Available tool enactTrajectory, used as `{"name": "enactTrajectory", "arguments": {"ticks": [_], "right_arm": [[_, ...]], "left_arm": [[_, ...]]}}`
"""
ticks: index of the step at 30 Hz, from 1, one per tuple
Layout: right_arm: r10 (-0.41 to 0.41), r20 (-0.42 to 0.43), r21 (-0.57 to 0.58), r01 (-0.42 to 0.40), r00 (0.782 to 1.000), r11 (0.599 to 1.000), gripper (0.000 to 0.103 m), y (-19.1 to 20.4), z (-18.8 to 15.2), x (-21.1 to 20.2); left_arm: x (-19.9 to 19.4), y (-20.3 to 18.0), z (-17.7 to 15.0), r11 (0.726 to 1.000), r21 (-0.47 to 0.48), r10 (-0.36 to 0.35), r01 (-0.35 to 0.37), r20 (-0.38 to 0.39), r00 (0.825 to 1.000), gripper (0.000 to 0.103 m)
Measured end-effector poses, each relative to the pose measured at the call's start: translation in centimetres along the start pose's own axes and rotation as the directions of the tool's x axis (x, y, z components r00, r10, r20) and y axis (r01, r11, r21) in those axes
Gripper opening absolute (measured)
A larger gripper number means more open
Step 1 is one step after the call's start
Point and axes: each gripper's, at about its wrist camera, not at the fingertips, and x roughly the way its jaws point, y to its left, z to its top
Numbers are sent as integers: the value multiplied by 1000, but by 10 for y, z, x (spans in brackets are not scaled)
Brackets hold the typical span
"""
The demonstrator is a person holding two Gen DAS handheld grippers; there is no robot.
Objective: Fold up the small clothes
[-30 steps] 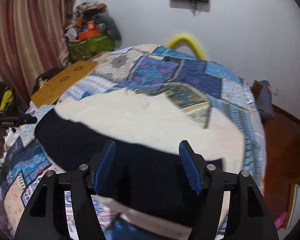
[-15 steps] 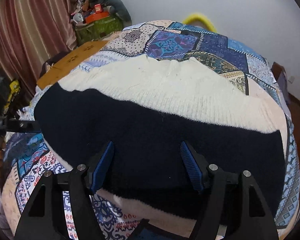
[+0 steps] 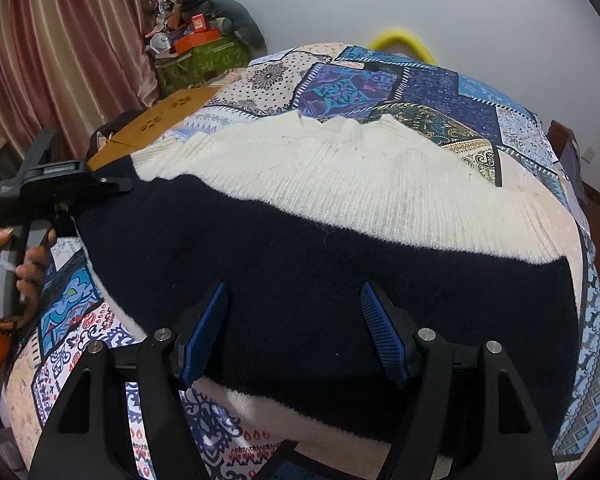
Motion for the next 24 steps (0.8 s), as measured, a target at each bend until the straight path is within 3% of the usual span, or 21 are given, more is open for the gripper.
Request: {"name": "enactTrajectory", "arguments": {"ticks": [3,7,16,21,24], "right_arm": [[5,-2,15,-5,1000,1000,65,1,3,-4],[11,20,39,-12,1000,999,65,0,4,-18],[-24,54,93,19,998,996,65,-22,-13,-46],[-10,39,146,4,999,989,65,-36,-23,-41],[19,38,185,-26,999,982,65,-43,-29,-39]], "left_arm": [[-5,-4,3,999,32,21,-22,18,1000,35],[-37,-17,5,992,106,50,-61,101,994,32],[-113,-60,26,954,217,142,-207,283,948,31],[-113,-112,28,937,270,132,-220,308,942,29],[-110,-165,16,916,340,98,-212,321,942,29]]}}
